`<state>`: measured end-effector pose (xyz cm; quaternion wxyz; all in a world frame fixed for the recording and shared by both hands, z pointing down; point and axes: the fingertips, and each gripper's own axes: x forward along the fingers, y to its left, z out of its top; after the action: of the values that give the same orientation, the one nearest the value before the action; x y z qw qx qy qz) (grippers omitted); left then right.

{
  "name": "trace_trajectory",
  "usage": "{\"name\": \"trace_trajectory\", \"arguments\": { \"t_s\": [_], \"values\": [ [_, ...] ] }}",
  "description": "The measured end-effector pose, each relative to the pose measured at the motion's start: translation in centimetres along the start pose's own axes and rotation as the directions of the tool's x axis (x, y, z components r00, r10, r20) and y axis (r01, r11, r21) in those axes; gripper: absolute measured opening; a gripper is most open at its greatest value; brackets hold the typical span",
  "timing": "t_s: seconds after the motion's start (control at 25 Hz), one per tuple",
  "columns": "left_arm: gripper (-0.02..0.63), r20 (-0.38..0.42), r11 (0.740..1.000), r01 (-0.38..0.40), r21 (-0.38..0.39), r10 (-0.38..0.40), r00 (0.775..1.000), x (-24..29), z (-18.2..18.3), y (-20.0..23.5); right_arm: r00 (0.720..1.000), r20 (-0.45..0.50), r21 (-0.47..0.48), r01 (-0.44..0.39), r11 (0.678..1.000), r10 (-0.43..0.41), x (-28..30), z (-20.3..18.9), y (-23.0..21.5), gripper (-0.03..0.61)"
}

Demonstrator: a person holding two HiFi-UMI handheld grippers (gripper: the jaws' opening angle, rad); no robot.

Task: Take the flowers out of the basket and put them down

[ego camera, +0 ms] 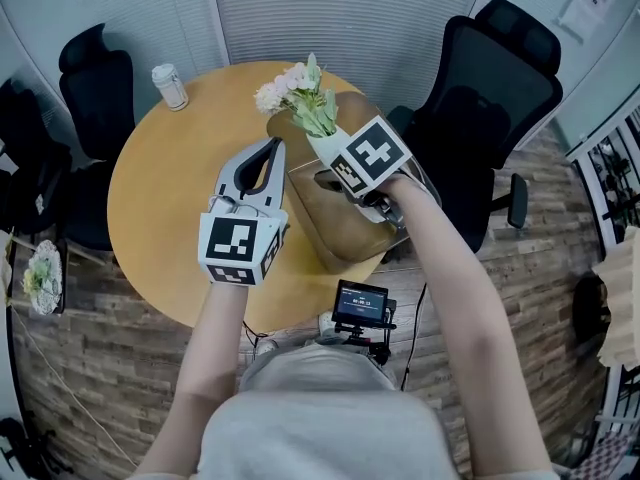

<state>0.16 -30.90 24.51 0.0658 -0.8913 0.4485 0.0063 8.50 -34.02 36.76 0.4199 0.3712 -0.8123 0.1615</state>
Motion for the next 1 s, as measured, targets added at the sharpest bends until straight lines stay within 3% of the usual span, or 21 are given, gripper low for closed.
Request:
{"name": "trace_trajectory", "arguments": {
  "t_s": [0.72, 1.0],
  "values": [
    [0.003, 0.030, 1.000, 0.016, -0.025, -0.015, 0.999, -3.4, 0.8, 2.5, 0.980, 0.181, 0.096, 0.062, 0.993, -0.078, -3.6, 4.7, 3.1, 0.387],
    [0.003, 0.025, 0.999, 0.005, -0.036, -0.004, 1.000, -5.2, 0.4, 3.9, 0.964, 0.255, 0.128, 0.037, 0.991, -0.069, -4.4, 6.5, 5.2, 0.387]
  ]
}}
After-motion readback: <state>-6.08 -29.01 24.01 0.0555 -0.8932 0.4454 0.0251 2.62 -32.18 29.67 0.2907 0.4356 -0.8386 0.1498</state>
